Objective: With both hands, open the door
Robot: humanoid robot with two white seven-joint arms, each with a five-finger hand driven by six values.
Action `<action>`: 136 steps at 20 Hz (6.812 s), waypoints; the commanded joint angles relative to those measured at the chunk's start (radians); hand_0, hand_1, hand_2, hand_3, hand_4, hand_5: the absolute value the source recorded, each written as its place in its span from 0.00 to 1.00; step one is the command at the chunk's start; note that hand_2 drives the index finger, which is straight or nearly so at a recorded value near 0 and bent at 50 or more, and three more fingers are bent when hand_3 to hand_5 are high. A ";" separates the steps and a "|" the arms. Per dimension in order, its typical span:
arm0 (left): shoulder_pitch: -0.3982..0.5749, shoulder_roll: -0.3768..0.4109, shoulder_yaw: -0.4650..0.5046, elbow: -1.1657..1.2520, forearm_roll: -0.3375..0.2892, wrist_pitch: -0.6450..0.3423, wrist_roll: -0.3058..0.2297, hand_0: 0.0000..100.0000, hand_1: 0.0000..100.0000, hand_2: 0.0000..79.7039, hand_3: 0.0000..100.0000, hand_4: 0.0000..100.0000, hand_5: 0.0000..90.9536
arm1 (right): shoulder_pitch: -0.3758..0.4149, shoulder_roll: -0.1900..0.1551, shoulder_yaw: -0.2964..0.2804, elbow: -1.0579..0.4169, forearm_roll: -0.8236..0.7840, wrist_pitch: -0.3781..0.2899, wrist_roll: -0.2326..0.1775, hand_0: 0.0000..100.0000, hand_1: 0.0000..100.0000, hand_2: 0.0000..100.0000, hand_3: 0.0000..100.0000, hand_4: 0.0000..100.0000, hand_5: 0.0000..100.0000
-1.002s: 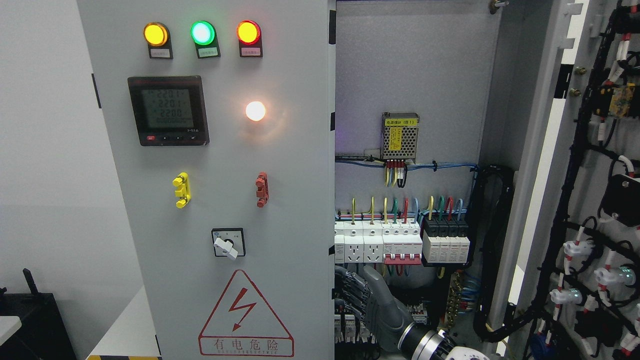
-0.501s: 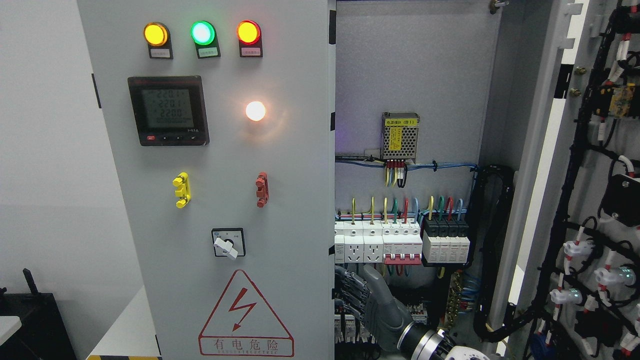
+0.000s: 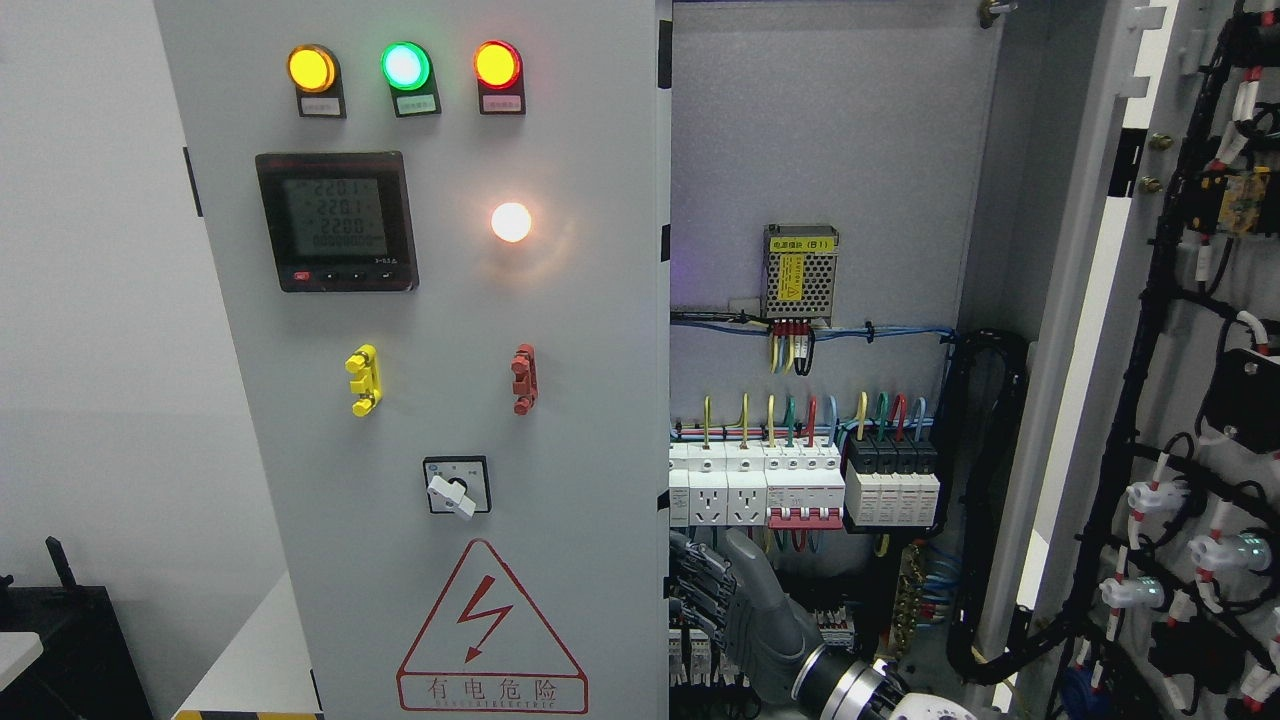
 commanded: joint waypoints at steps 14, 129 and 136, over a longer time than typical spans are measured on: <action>0.000 0.000 0.000 0.000 0.000 -0.001 0.000 0.00 0.00 0.00 0.00 0.03 0.00 | 0.015 0.002 0.012 -0.052 -0.001 -0.003 0.009 0.00 0.00 0.00 0.00 0.00 0.00; 0.000 0.000 0.000 0.000 0.000 -0.001 0.000 0.00 0.00 0.00 0.00 0.03 0.00 | 0.176 0.188 0.425 -0.406 0.084 0.000 0.069 0.00 0.00 0.00 0.00 0.00 0.00; 0.000 0.000 -0.001 0.000 0.000 -0.001 0.000 0.00 0.00 0.00 0.00 0.03 0.00 | 0.166 0.212 0.445 -0.397 0.107 0.016 0.069 0.00 0.00 0.00 0.00 0.00 0.00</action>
